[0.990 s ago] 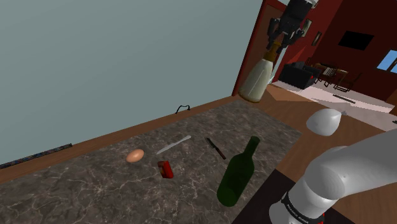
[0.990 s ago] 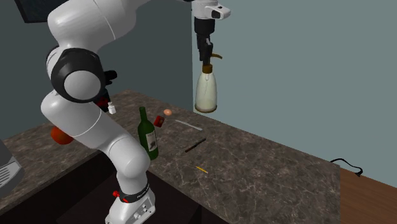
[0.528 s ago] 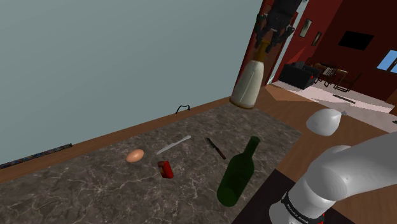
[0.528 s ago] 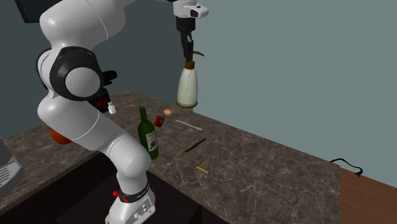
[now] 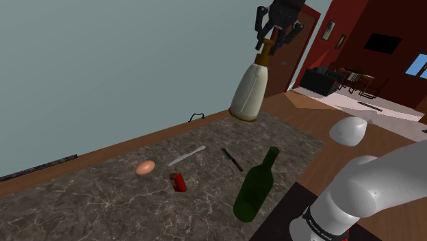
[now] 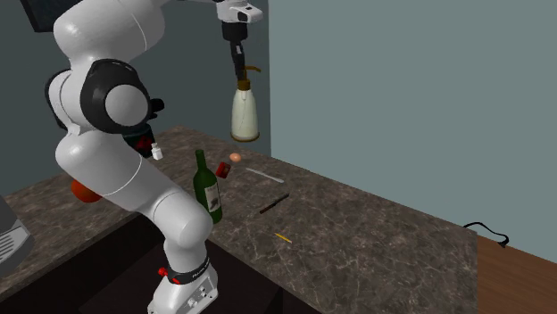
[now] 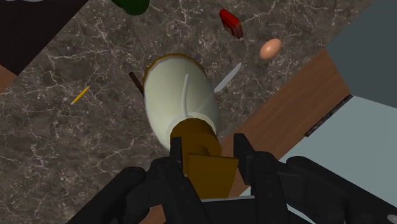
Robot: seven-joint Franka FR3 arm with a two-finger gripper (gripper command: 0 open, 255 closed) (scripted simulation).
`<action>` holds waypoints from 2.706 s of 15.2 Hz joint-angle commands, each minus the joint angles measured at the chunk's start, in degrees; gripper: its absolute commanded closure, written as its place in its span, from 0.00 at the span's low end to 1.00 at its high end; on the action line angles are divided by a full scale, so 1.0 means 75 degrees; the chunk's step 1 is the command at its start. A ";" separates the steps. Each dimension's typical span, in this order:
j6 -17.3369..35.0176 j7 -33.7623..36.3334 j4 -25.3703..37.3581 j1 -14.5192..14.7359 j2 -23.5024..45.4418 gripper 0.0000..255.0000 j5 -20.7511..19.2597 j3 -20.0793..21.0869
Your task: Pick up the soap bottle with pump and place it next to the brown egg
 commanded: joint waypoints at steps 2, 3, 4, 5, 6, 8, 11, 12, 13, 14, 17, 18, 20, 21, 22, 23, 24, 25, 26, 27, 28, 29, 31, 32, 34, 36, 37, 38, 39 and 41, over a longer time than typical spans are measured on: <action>0.0117 0.0634 0.0176 0.0117 0.0200 1.00 0.0093 0.0509; 0.0140 0.0837 0.0267 0.0151 0.0285 1.00 0.0111 0.0675; 0.0163 0.1042 0.0367 0.0188 0.0380 1.00 0.0122 0.0843; 0.0185 0.1249 0.0476 0.0222 0.0484 1.00 0.0126 0.1013; 0.0206 0.1459 0.0596 0.0255 0.0598 1.00 0.0123 0.1188; 0.0245 0.1888 0.0867 0.0323 0.0859 1.00 0.0087 0.1544; 0.0289 0.2562 0.1357 0.0433 0.1341 1.00 -0.0053 0.2110; 0.0297 0.2797 0.1545 0.0472 0.1528 1.00 -0.0128 0.2310; 0.0301 0.3038 0.1747 0.0517 0.1731 1.00 -0.0222 0.2514; 0.0299 0.3287 0.1964 0.0573 0.1951 1.00 -0.0336 0.2721; 0.0245 0.4084 0.2716 0.0802 0.2732 1.00 -0.0827 0.3376; 0.0204 0.4368 0.3008 0.0916 0.3040 1.00 -0.1052 0.3600; 0.0066 0.4961 0.3674 0.1239 0.3736 1.00 -0.1610 0.4039; -0.0040 0.5263 0.4058 0.1467 0.4128 1.00 -0.1948 0.4241; -0.0176 0.5560 0.4487 0.1758 0.4549 1.00 -0.2324 0.4415; -0.0349 0.5843 0.4971 0.2129 0.4994 1.00 -0.2729 0.4537; -0.0565 0.6100 0.5530 0.2577 0.5467 1.00 -0.3164 0.4614; -0.0769 0.6271 0.6035 0.2997 0.5854 1.00 -0.3517 0.4620; -0.0542 0.6231 0.5662 0.2841 0.5662 1.00 -0.3321 0.4565; -0.0336 0.6199 0.5325 0.2678 0.5498 1.00 -0.3168 0.4562; -0.0144 0.6166 0.5015 0.2527 0.5349 1.00 -0.3033 0.4568; 0.0038 0.6132 0.4726 0.2393 0.5211 1.00 -0.2911 0.4571; 0.0376 0.6061 0.4199 0.2177 0.4959 1.00 -0.2689 0.4556; 0.0536 0.6025 0.3957 0.2087 0.4844 1.00 -0.2589 0.4544; 0.0838 0.5955 0.3504 0.1934 0.4634 1.00 -0.2411 0.4517; 0.1123 0.5889 0.3087 0.1815 0.4447 1.00 -0.2254 0.4486; 0.1259 0.5857 0.2890 0.1765 0.4361 1.00 -0.2184 0.4469; 0.1393 0.5827 0.2700 0.1719 0.4280 1.00 -0.2118 0.4454; 0.1524 0.5798 0.2516 0.1677 0.4203 1.00 -0.2057 0.4440; 0.1777 0.5744 0.2165 0.1609 0.4063 1.00 -0.1946 0.4410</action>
